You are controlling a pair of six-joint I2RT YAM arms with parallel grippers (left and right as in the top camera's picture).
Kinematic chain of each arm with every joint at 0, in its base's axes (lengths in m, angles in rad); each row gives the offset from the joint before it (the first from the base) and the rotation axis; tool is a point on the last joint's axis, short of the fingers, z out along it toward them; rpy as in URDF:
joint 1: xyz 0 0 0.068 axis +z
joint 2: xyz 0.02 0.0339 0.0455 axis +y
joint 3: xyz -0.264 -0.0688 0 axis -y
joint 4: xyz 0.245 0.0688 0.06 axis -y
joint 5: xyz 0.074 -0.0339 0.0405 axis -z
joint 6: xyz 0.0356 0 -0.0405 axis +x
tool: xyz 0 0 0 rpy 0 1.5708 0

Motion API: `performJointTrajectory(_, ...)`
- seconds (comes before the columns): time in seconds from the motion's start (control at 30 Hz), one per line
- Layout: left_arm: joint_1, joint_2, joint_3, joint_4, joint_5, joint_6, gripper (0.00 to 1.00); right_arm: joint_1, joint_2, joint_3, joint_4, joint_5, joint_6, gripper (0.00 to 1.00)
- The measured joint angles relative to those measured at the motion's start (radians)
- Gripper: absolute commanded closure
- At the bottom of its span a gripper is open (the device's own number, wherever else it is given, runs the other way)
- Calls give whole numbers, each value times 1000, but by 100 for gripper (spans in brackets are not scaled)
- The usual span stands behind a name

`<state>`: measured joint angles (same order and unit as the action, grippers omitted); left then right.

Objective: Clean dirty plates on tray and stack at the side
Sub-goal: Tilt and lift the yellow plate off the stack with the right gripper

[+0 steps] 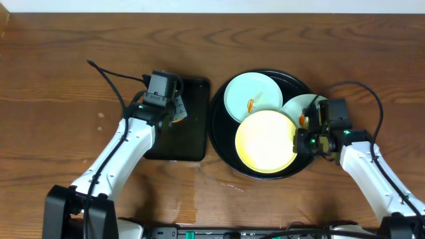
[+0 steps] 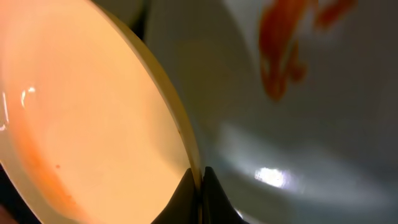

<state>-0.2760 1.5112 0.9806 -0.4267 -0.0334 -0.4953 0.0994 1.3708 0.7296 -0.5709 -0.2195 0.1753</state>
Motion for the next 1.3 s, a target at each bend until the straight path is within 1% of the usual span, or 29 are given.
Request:
performJointTrajectory(0.13, 0, 0, 0, 0, 0, 0, 89, 0, -54, 2, 74, 23, -60, 99)
performJointTrajectory(0.33, 0, 0, 0, 0, 0, 0, 89, 7, -124, 5, 171, 109, -174, 99)
performJointTrajectory(0.47, 0, 0, 0, 0, 0, 0, 89, 49, -143, 7, 177, 141, -212, 99)
performJointTrajectory(0.6, 0, 0, 0, -1, 0, 0, 88, 95, -142, 10, 85, 145, -164, 99)
performJointTrajectory(0.8, 0, 0, 0, -1, 0, 2, 86, 97, -119, 10, -14, 111, -102, 99)
performJointTrajectory(1.1, 0, 0, 0, -2, 0, 3, 86, 95, -114, 10, 21, 40, -30, 99)
performJointTrajectory(1.3, 0, 0, 0, -12, 0, 3, 86, 95, -114, 10, 25, 28, -22, 99)
